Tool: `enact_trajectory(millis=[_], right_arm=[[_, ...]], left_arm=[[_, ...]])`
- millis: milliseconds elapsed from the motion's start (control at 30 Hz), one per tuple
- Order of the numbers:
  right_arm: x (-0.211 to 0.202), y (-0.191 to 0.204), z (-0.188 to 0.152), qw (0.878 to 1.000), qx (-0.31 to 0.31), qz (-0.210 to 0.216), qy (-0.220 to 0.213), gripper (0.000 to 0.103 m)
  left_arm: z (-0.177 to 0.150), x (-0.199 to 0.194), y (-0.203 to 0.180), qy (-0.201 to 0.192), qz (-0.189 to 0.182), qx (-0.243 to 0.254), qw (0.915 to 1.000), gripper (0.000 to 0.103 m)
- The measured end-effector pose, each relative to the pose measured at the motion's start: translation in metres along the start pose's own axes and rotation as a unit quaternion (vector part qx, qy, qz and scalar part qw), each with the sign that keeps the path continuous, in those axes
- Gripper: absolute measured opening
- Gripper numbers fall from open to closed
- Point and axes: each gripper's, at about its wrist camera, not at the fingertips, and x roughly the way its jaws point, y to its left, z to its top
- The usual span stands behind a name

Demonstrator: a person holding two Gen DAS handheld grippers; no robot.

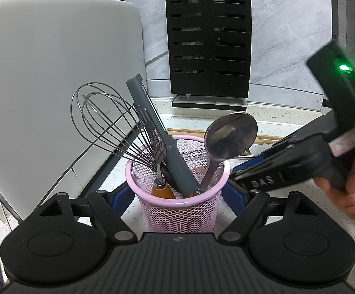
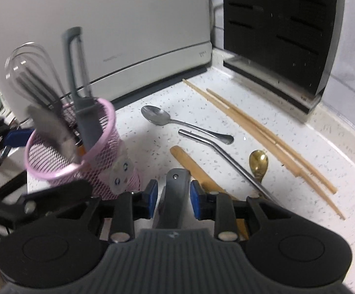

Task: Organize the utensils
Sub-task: 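Open the right tool and move it to the grey spatula, then close the right tool on the grey spatula handle and lift it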

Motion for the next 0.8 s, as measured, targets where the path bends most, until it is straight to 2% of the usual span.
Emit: enact_trajectory(millis=[133, 467, 567, 800], right_arm=[[0.012, 0.000, 0.005, 1.000, 0.008, 0.003, 0.011, 0.027], [0.020, 0.013, 0.001, 0.999, -0.050, -0.018, 0.004, 0.027], [0.016, 0.015, -0.004, 0.998, -0.063, -0.024, -0.001, 0.024], [0.010, 0.011, -0.006, 0.999, -0.048, -0.015, -0.004, 0.021]], left_arm=[[0.000, 0.000, 0.000, -0.001, 0.002, 0.000, 1.0000, 0.094], [0.001, -0.002, 0.001, -0.001, -0.004, -0.010, 0.9999, 0.094], [0.001, -0.002, 0.001, 0.000, -0.002, -0.011, 0.9999, 0.095], [0.002, -0.002, 0.000, 0.000, -0.002, -0.011, 0.9999, 0.095]])
